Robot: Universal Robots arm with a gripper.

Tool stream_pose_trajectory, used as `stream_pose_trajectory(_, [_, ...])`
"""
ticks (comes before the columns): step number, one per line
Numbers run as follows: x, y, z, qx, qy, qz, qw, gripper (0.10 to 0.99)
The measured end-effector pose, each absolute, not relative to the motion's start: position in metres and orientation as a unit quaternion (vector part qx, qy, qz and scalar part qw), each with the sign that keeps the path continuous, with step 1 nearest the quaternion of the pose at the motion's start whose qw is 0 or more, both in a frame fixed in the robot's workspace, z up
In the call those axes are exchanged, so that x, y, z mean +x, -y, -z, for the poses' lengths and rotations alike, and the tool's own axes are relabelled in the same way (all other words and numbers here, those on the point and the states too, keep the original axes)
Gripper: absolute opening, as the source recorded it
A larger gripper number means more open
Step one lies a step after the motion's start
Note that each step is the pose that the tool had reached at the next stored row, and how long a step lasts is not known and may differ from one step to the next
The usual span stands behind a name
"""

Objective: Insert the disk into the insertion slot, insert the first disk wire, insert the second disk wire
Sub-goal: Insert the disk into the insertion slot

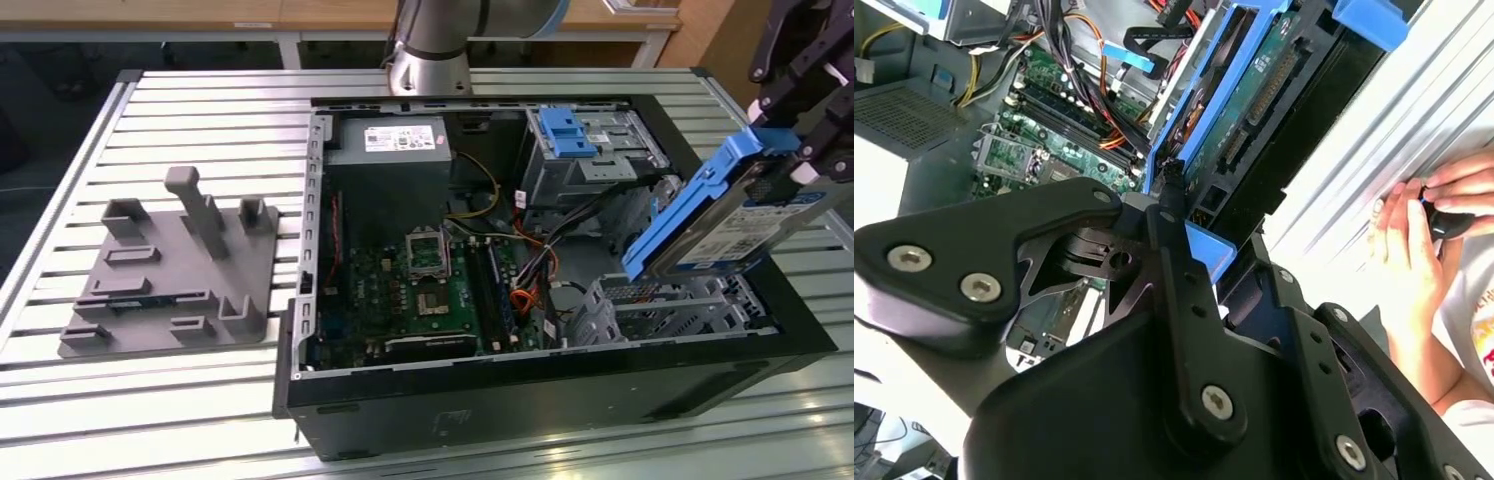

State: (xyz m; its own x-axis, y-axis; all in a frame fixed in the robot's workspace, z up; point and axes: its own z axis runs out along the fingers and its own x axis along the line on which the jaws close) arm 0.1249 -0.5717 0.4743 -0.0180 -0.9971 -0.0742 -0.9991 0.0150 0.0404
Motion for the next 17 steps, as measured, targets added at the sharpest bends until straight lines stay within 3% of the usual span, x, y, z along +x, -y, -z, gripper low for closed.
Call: stream_pose_trajectory(17, [0.122, 0.572, -0.46, -0.701, -0.712, -0.04, 0.012, 0.365])
